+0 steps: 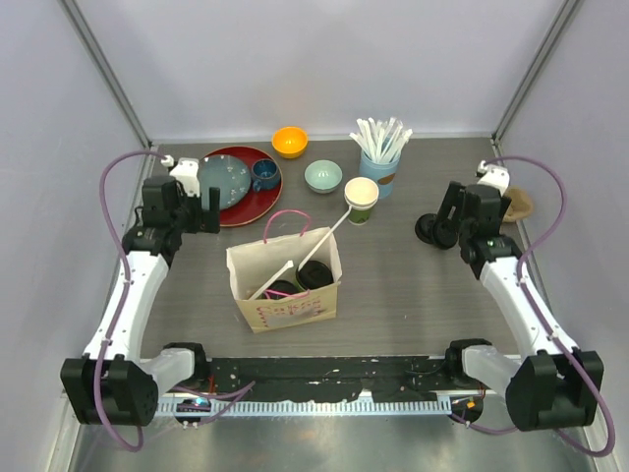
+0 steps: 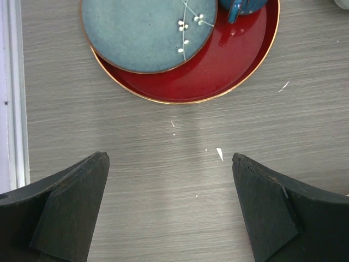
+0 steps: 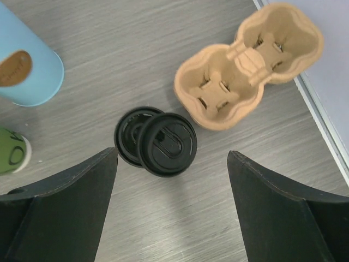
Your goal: Pack the takeout coffee
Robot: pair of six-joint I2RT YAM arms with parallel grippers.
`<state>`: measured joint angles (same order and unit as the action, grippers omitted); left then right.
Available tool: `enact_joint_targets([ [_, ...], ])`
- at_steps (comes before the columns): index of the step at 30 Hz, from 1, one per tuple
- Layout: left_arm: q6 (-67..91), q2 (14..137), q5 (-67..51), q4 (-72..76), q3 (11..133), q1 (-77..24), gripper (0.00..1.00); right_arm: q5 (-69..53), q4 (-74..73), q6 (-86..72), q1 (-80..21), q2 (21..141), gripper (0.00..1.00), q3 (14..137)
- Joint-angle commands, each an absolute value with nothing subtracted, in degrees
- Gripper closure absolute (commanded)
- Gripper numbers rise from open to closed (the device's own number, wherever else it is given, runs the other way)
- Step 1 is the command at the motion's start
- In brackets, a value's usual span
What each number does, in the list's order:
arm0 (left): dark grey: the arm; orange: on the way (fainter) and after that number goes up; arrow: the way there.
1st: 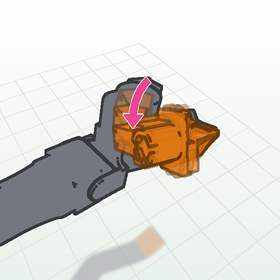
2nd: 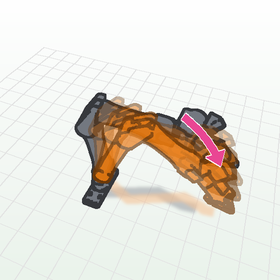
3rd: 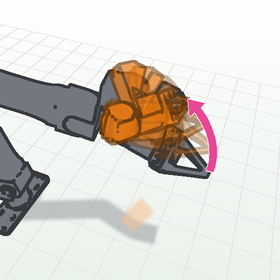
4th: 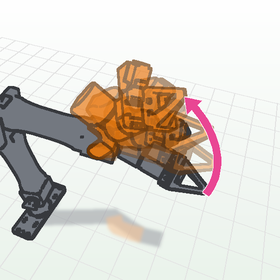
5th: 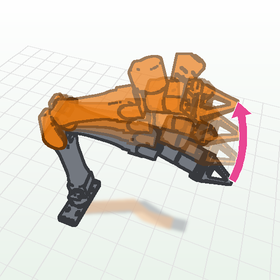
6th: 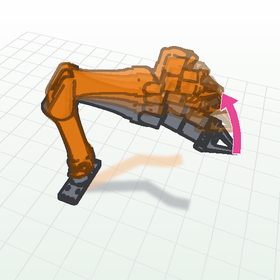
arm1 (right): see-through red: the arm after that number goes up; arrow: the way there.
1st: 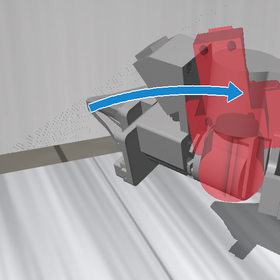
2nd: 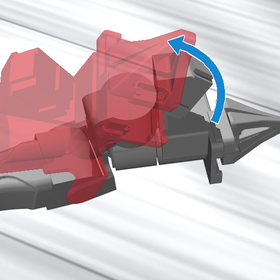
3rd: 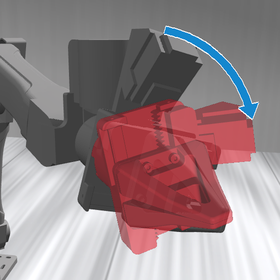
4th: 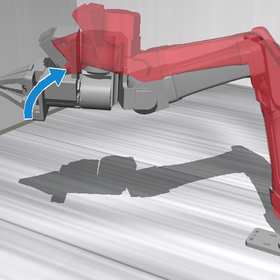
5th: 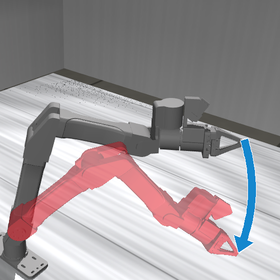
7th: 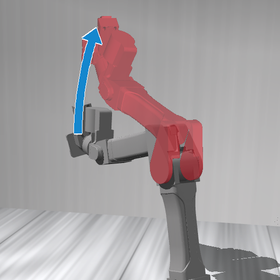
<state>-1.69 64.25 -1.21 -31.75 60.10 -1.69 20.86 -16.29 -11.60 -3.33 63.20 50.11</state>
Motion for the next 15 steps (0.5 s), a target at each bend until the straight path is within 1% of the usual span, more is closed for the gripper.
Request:
enact_joint_targets([
  [1,-1.06,61.26,-1.93,-12.77,51.53,-1.14,0.0,24.08,3.65,-11.95,-3.43,56.87,0.13,39.5],
  [2,-1.14,61.0,-1.67,-7.44,47.41,-1.14,0.0,24.34,4.91,-12.04,-3.43,56.0,0.13,38.07],
  [4,-1.41,60.73,-1.76,-3.01,42.39,-1.14,0.0,24.61,8.43,-13.09,-3.51,55.46,0.13,34.39],
  [11,-0.88,61.96,-4.92,12.62,30.69,-1.05,0.0,27.6,16.16,-13.45,-3.43,55.72,0.13,25.41],
  [15,-0.79,61.96,-4.57,19.77,25.67,-0.97,0.0,26.2,21.87,-12.92,-3.43,56.25,0.14,21.1],
])
